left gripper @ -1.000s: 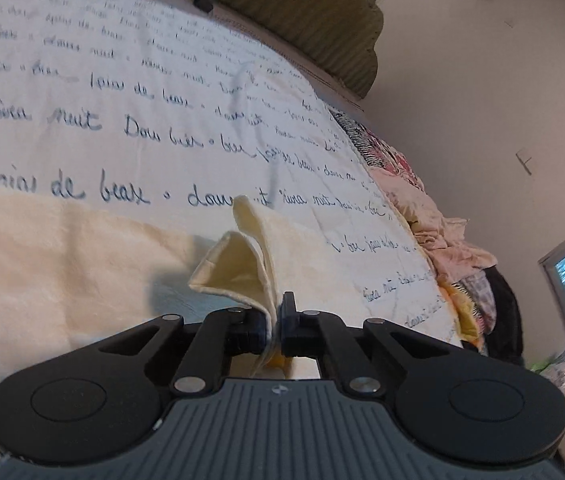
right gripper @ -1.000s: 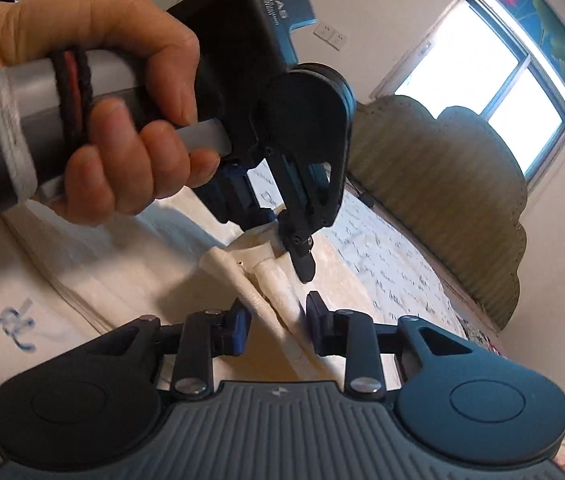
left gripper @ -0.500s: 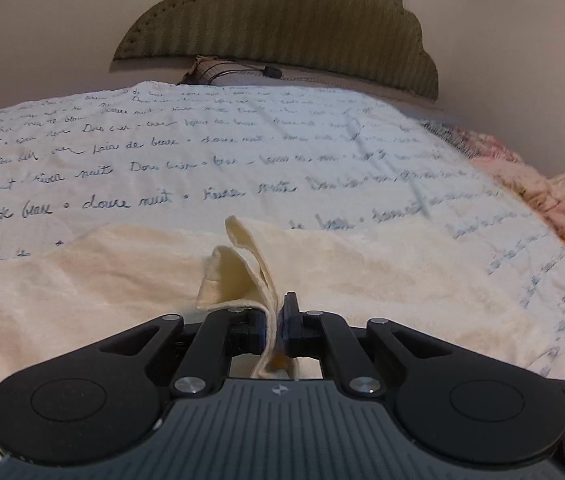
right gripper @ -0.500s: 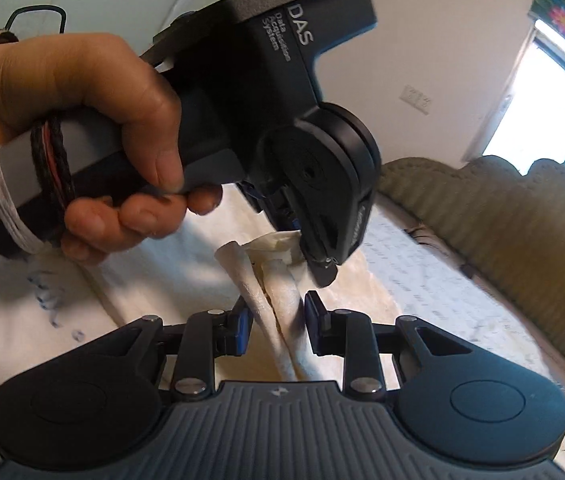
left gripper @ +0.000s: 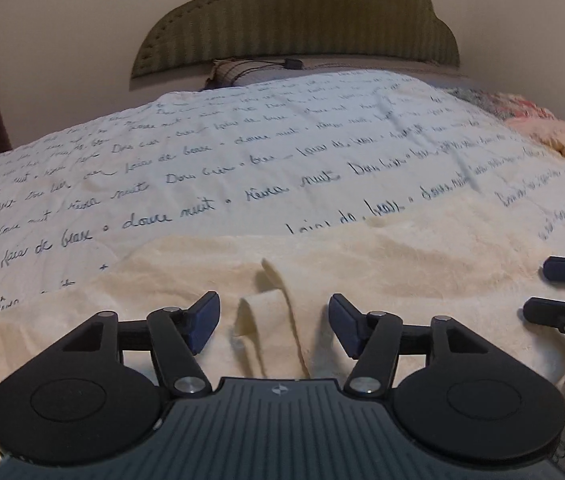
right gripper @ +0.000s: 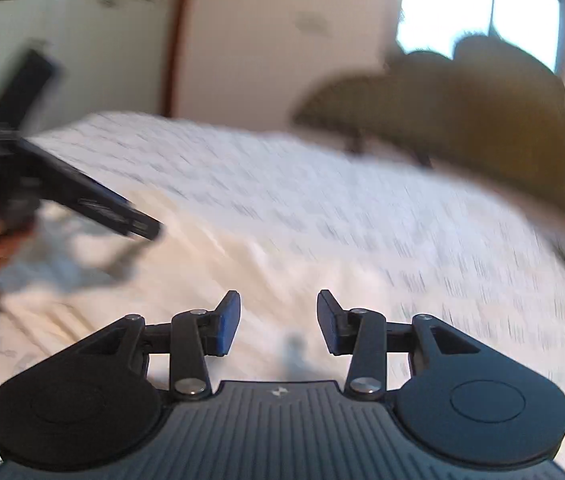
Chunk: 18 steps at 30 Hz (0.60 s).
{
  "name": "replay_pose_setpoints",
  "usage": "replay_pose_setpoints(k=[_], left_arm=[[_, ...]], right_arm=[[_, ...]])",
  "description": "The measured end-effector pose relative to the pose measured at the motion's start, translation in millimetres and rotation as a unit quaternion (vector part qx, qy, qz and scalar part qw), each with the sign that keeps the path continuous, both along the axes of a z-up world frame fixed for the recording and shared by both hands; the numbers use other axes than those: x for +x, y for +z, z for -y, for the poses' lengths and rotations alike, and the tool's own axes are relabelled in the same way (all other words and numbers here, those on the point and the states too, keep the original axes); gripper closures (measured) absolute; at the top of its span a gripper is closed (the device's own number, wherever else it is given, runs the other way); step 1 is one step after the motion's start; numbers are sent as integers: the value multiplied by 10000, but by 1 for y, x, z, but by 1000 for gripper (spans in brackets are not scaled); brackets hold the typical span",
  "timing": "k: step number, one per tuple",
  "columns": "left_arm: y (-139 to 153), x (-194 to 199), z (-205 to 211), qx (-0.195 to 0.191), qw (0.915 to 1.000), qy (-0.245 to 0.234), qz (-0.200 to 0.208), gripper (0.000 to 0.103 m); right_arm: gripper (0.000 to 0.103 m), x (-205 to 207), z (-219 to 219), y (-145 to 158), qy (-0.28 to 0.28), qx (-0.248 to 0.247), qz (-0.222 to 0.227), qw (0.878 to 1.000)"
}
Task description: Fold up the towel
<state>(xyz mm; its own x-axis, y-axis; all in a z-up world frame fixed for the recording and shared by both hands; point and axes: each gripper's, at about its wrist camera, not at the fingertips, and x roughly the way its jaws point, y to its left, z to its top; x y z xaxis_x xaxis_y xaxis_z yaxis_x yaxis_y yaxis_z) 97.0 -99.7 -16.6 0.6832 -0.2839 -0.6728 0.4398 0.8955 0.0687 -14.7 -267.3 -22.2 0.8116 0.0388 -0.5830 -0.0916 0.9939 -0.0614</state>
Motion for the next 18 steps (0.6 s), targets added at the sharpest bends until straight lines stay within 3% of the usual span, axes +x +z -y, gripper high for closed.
replay_pose_setpoints(k=[2,3,5,9,11,13,16,18], left_arm=[[-11,-1,3,112,9999,9,-105,36],[-11,-3,0,30,9999,59,-103,36],[-7,-6,-5,-75,9998,154,-50,37],[9,-13,-2,-164,9994,188,245,35],[11,-15,4,-196,9994,69,265,30],[2,-12,13,-44,9998,-26,179,28],[-13,-10,10,55,9999,80,-71,31],[-9,-13,4,-149,9998,90,-26,31]], right_arm=[[62,11,13,-24,-289,129,-592,9977],[62,9,14,-28,-389,67,-601,9974],[62,-1,17,-18,-519,59,-280,9982],[61,-16,33,0,-1457,-374,330,9881],[61,-21,40,5,-1312,-243,466,9900],[62,-20,34,0,-937,-176,237,9952],[60,-11,15,-38,-742,-893,-536,9918],[60,-13,16,-35,-863,-715,-412,9929]])
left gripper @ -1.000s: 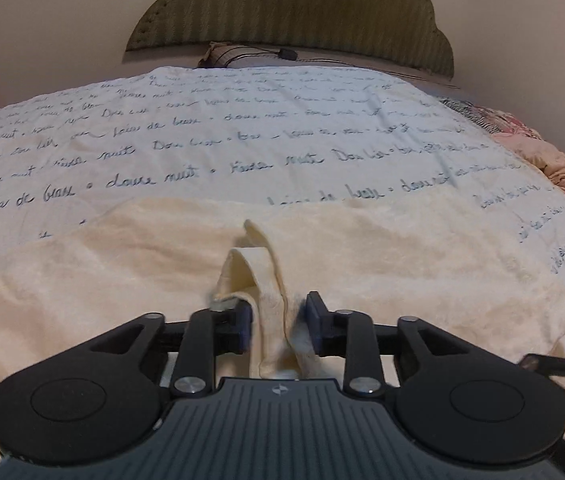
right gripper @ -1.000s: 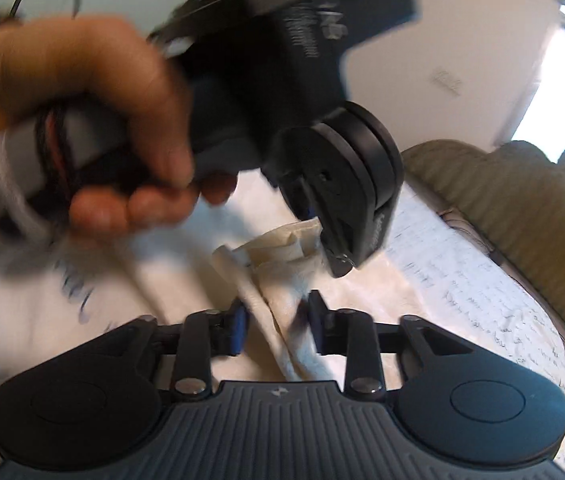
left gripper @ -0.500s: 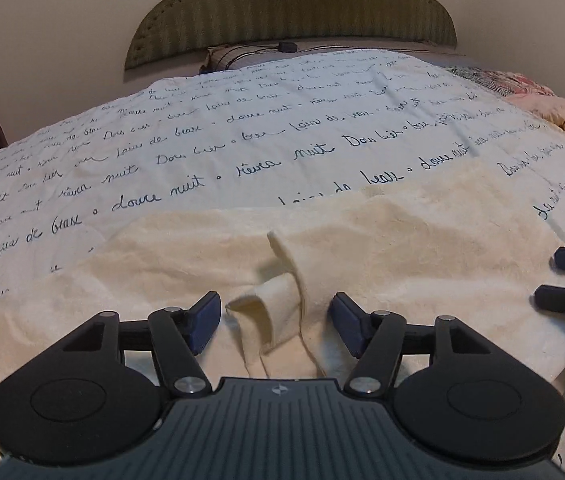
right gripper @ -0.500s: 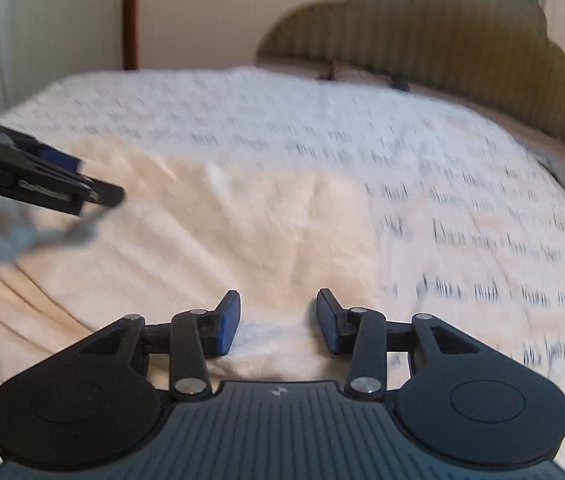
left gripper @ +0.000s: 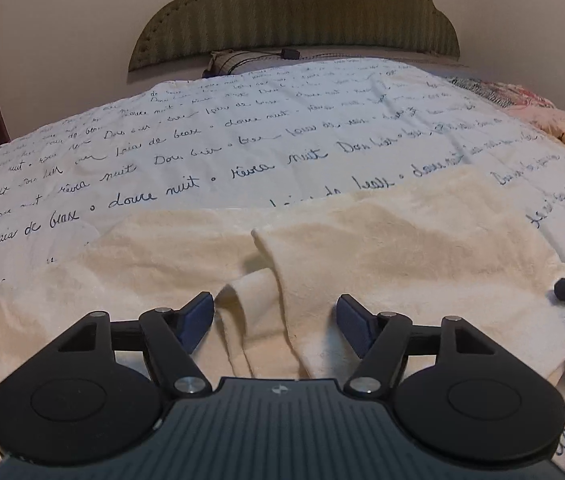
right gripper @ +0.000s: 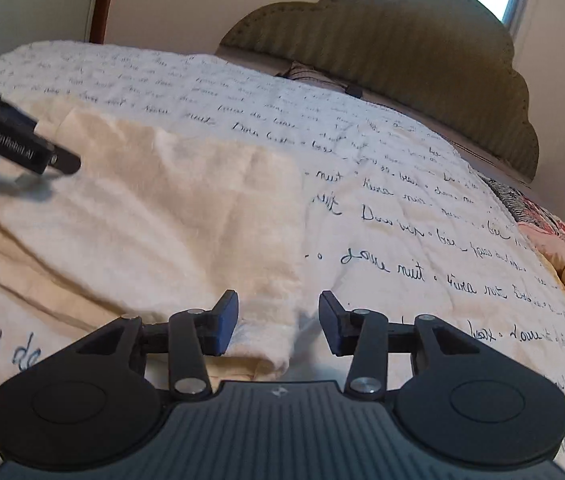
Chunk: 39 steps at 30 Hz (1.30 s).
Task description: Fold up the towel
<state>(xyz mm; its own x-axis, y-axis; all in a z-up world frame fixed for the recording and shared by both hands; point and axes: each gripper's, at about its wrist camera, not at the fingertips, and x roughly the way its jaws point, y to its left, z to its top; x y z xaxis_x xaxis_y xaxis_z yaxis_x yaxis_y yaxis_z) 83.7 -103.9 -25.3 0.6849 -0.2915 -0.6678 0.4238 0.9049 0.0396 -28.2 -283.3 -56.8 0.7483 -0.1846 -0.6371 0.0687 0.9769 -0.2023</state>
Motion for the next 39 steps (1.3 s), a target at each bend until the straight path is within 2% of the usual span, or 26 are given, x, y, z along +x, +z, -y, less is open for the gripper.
replay_pose_setpoints(k=[2,4,7,8,10,11,12,13,14,16,18,21,22,24,26,28,30,31,33,34,39], left_arm=[[8,1,1,-83,9999,8,95,31],[12,7,4,-160,9998,68,120,30],[6,25,6,-293,9990,299,-160,28],[-1,33,6,-214,9984,416,-329,25],[-8,41,4,-317,9970,512,-485,22],[-6,38,1,-378,9968,543,-459,23],[-1,34,-1,-409,9968,554,-402,26],[4,28,-4,-406,9974,527,-291,26],[8,22,-6,-360,9980,489,-161,25],[13,13,-11,-253,9986,458,8,23],[11,9,-13,-200,9988,443,-66,20],[-4,7,-10,-45,9992,320,-252,20],[-9,7,-9,62,9990,341,-274,19],[-7,-1,-13,-30,9992,359,-143,22],[-3,-7,-20,-62,9993,370,-58,21],[-1,-8,-27,-23,9988,489,-3,20],[-3,-6,-34,33,9982,587,-77,20],[-4,-5,-37,42,9979,632,-160,20],[-4,-6,-45,-34,9973,698,-220,20],[-3,-8,-48,-39,9972,713,-203,20],[-1,-13,-61,76,9968,788,-113,20]], right_arm=[[60,4,5,15,40,296,363,9989],[60,21,6,31,114,394,605,9973],[60,54,3,39,369,366,755,9958],[60,70,4,36,397,460,615,9963],[60,101,7,24,546,696,151,9960],[60,113,6,14,506,608,-100,9968],[60,121,3,4,350,319,-310,9984],[60,125,1,-2,221,57,-390,9990],[60,120,-2,-1,178,-39,-331,9993],[60,98,-7,12,234,91,-98,9996],[59,77,-12,22,412,435,107,9981],[58,61,-20,14,640,868,-77,9941],[56,61,-23,4,633,826,-201,9944],[54,58,-25,-6,463,835,-189,9952],[54,53,-32,2,398,804,-120,9959],[53,45,-45,11,583,735,111,9955],[45,39,-58,16,854,762,203,9932],[37,39,-65,14,1027,733,131,9919],[35,44,-79,1,1140,469,-152,9923],[35,43,-82,-3,1104,411,-131,9929],[35,41,-81,11,864,722,44,9936]])
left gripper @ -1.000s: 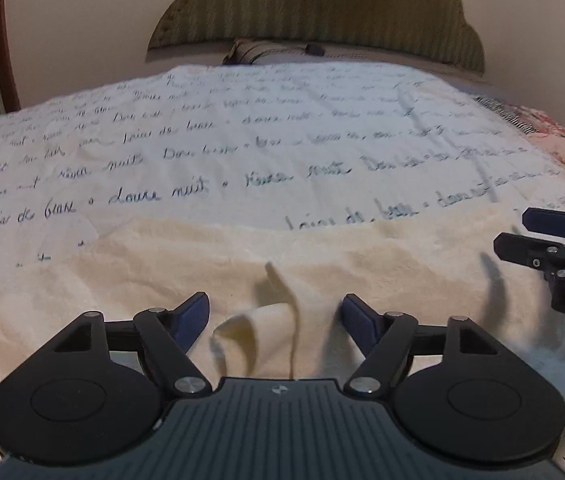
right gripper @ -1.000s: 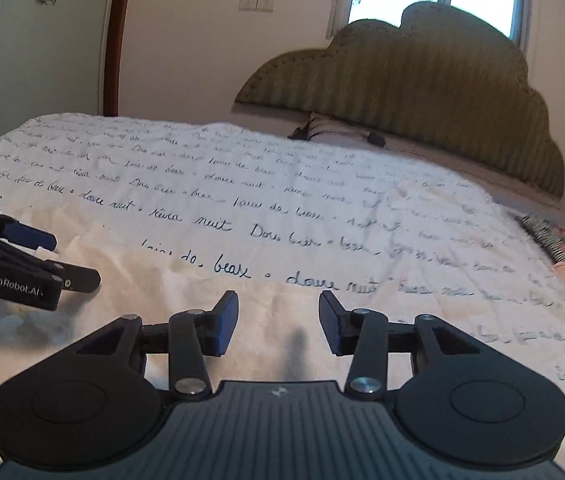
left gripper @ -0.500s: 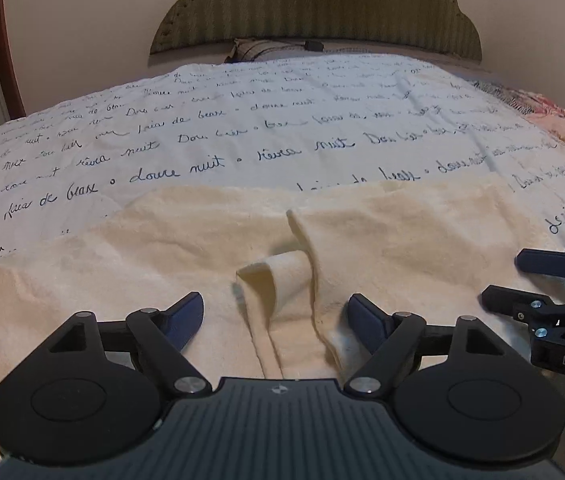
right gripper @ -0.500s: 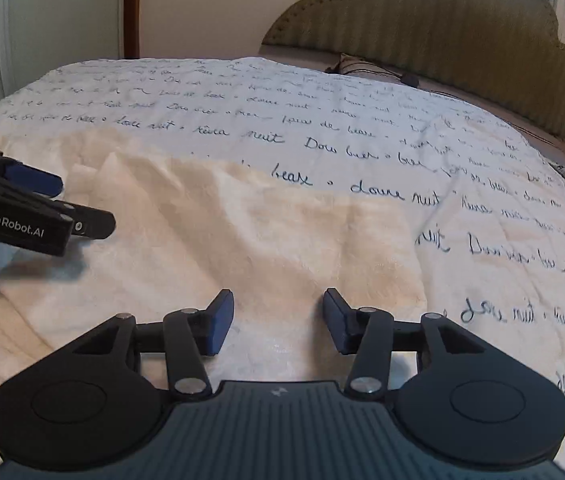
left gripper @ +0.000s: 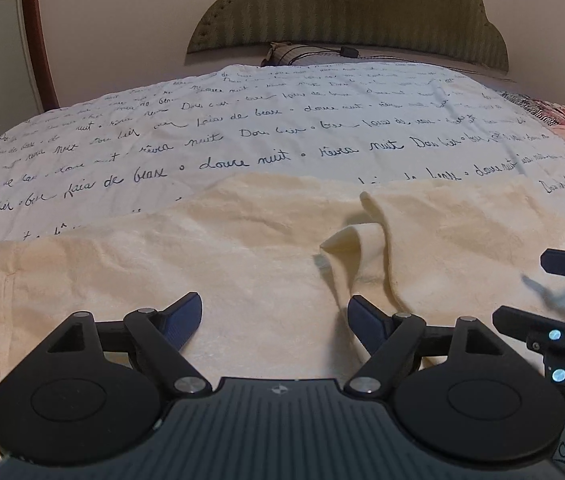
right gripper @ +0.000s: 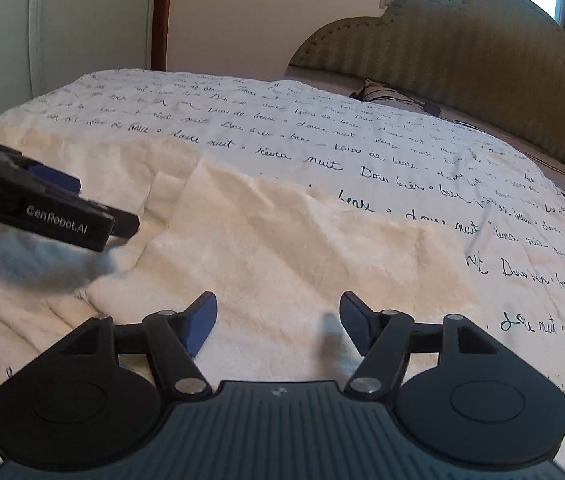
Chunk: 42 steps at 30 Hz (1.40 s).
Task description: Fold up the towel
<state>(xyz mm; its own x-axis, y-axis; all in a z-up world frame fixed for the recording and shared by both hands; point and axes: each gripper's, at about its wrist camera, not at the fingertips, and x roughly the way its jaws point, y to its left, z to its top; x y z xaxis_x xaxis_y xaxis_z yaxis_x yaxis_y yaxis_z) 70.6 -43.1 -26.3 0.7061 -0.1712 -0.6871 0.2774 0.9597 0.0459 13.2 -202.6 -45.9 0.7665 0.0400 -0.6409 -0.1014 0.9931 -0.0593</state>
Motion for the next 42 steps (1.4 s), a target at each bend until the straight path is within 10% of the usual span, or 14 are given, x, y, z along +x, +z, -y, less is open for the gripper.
replay_pose_setpoints(k=[27,42], left_arm=[[9,-9,-81,-345,9986,405,-15,18],[18,42,-14,-86,9991,-392,-107,18]], right_arm=[[35,12,-69,2,303,-338,-9,9990],[50,66,-79,-6,133,-892,30,9959]])
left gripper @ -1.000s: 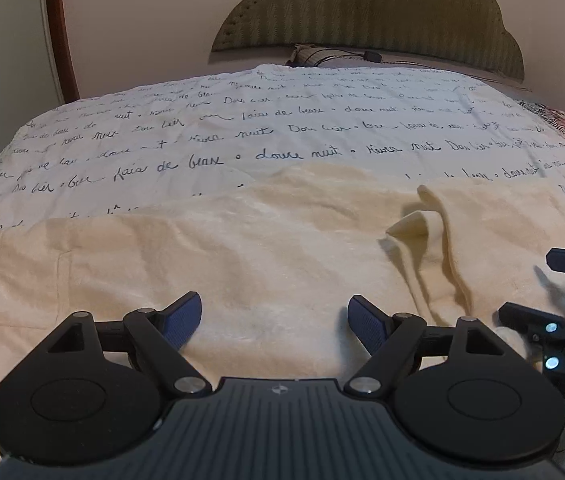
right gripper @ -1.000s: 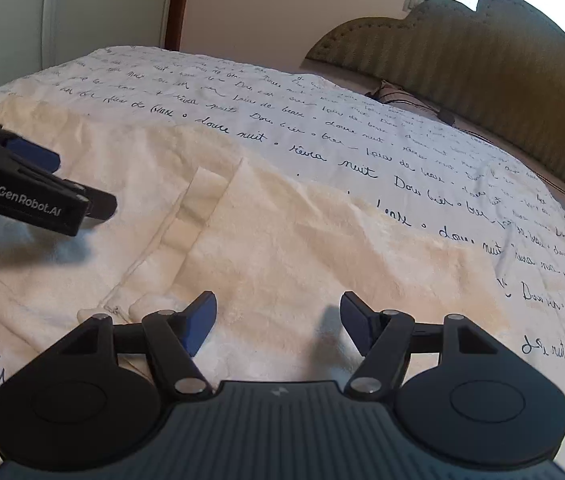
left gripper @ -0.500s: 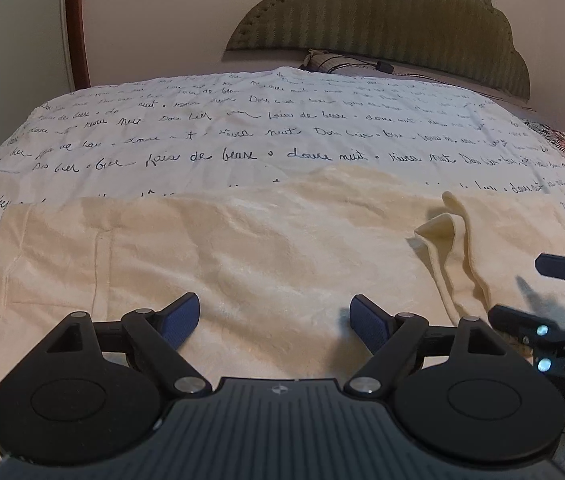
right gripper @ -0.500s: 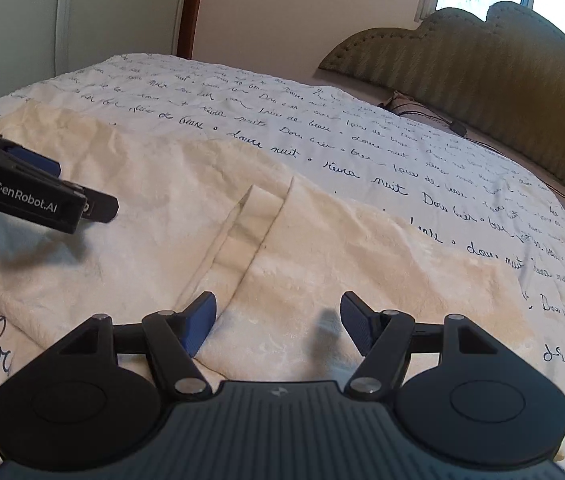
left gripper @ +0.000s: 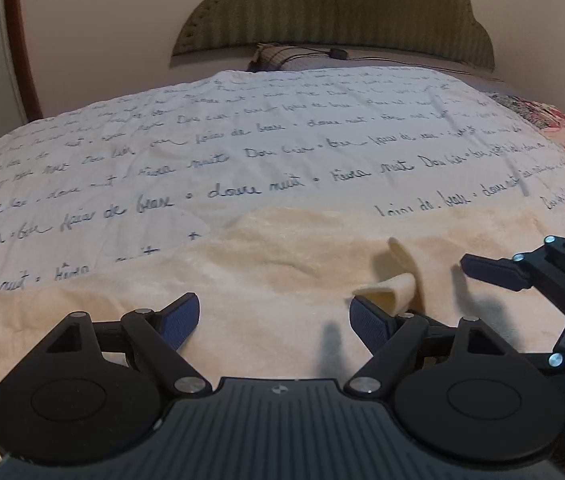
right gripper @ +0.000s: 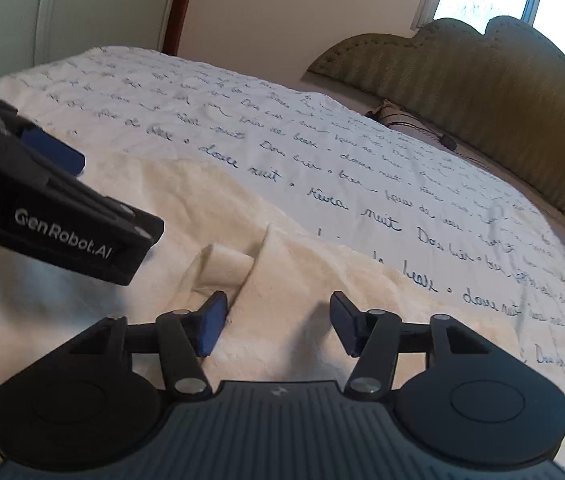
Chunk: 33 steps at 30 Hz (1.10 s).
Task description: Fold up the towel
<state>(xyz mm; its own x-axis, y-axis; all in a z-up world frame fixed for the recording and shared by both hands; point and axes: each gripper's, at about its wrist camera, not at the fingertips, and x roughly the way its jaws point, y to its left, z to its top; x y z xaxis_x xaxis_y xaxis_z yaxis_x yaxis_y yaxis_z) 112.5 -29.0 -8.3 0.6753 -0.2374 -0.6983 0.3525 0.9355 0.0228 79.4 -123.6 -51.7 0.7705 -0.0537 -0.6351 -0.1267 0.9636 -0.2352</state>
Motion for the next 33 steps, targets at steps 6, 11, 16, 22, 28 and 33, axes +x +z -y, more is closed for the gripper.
replay_pose_setpoints(k=[6,11,16,22,28,33], left_arm=[[-19,16,23,417,9990,-144,57,18],[-20,33,22,99,9999,-51,-65,16],[-14,39,16,-6,9996,239,119,22],[-5,40,-10,-240,9982,552,-57,21],[23,14,14,-741,9970,-198,-90,19],[18,-13,71,-733,9917,-1050,-86,14]], right_arm=[[78,-3,1,-2,83,205,20,9998],[94,-5,3,-1,203,545,9,9983],[100,-6,30,16,244,1892,36,9816],[100,-14,20,23,546,1774,51,9826],[100,-67,47,31,-252,660,740,9947],[100,-104,108,28,-1232,536,722,9883]])
